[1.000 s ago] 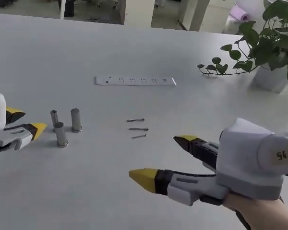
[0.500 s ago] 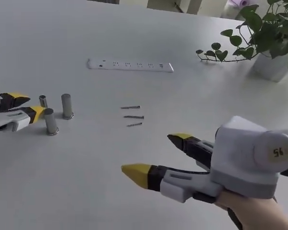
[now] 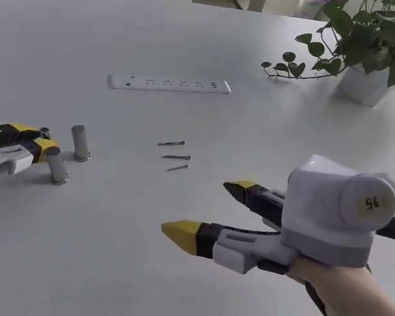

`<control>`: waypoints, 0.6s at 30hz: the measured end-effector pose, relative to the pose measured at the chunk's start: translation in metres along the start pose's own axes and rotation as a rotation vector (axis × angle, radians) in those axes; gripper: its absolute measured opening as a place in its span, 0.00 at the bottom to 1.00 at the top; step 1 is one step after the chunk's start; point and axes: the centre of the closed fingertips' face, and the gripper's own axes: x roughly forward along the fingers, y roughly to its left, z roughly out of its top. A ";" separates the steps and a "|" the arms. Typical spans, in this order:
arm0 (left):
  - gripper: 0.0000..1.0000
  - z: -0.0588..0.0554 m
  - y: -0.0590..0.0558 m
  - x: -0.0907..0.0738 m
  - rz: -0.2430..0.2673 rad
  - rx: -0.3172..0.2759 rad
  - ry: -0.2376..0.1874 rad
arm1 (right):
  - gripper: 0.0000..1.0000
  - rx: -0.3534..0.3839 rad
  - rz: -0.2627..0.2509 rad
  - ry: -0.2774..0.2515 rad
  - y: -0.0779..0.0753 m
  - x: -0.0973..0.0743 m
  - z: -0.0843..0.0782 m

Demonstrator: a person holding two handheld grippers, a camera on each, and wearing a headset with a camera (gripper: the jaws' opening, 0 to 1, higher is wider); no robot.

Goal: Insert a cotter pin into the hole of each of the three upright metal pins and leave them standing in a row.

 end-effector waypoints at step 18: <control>0.07 -0.002 0.001 0.000 -0.028 -0.037 0.006 | 0.72 -0.001 -0.023 0.025 -0.005 -0.003 -0.007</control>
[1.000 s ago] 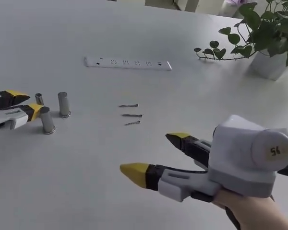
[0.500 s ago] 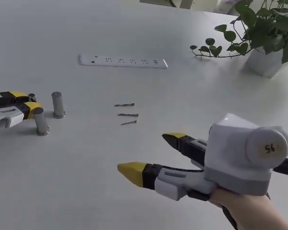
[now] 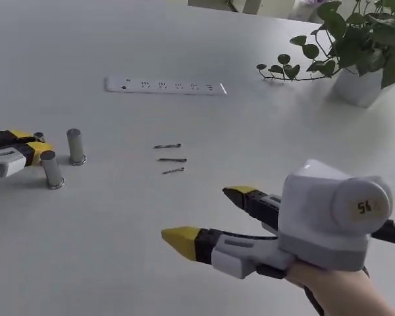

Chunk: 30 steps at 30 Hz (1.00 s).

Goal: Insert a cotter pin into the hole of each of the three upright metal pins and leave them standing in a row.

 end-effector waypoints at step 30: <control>0.07 -0.012 -0.031 -0.054 0.077 -0.012 0.037 | 0.72 -0.042 0.015 -0.008 0.000 -0.007 0.007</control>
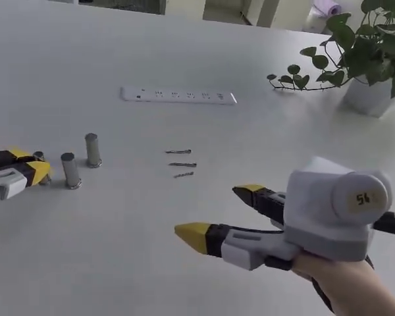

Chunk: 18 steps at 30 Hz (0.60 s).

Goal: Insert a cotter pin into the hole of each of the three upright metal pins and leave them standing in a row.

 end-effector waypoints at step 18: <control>0.07 0.008 -0.068 0.002 -0.076 -0.003 -0.011 | 0.71 -0.012 0.018 0.015 0.012 -0.010 -0.010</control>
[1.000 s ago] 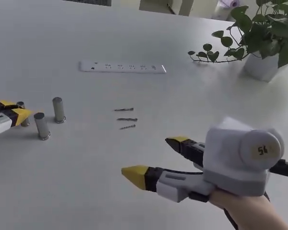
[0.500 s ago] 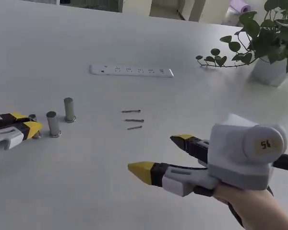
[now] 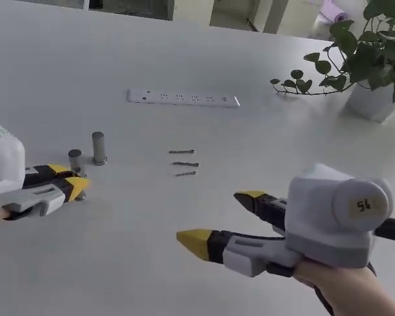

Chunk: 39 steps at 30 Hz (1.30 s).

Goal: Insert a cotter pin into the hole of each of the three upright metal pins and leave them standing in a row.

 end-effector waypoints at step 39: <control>0.08 -0.004 -0.062 0.034 -0.095 0.012 0.004 | 0.67 0.028 0.025 0.005 0.001 0.003 -0.010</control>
